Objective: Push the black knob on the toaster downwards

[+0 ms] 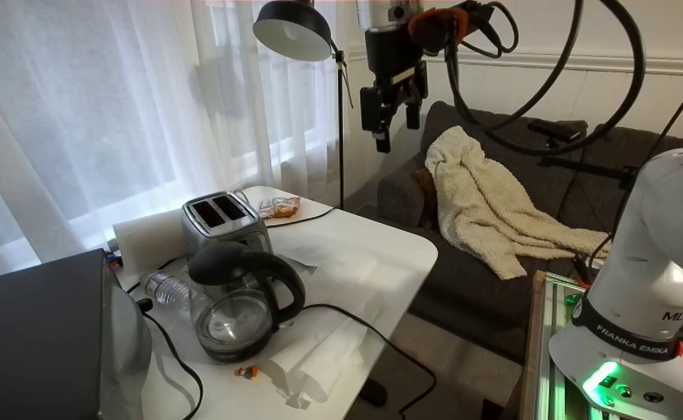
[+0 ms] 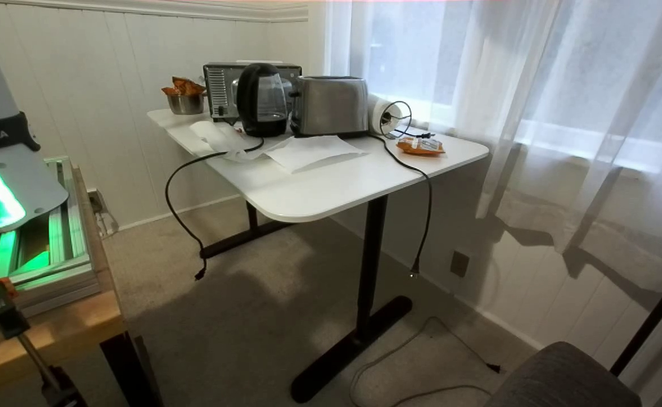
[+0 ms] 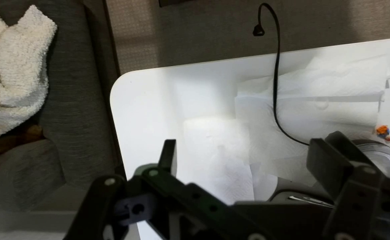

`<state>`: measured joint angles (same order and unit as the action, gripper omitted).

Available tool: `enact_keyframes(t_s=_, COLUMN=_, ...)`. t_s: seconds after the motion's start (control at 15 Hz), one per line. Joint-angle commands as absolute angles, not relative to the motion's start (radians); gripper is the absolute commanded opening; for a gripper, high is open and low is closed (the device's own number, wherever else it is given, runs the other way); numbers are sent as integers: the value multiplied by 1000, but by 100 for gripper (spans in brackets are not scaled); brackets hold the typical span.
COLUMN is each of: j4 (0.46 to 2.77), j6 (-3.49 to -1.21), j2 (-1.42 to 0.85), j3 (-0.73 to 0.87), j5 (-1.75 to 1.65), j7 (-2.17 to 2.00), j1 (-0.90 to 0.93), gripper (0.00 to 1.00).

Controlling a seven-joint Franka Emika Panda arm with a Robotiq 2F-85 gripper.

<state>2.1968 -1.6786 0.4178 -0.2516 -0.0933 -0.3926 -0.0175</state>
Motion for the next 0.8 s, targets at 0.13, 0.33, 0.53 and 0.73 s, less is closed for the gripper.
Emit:
enact_keyframes(t_s=0.13, j4=2167, j6=-1762, j2=330, j3=-227, j5=23, j7=-437, j1=42, gripper=100)
enact_keyframes(t_s=0.33, j4=2174, j6=-1841, j2=290, j3=-222, j5=121, j7=-485, j1=51, gripper=100)
enact_keyframes(t_s=0.53, j4=2194, j6=-1931, j2=257, j3=-198, j5=234, j7=-514, j1=51, gripper=100)
enact_keyframes(t_s=0.73, j4=2226, j6=-2031, j2=234, j3=-157, j5=356, j7=-485, j1=46, gripper=100)
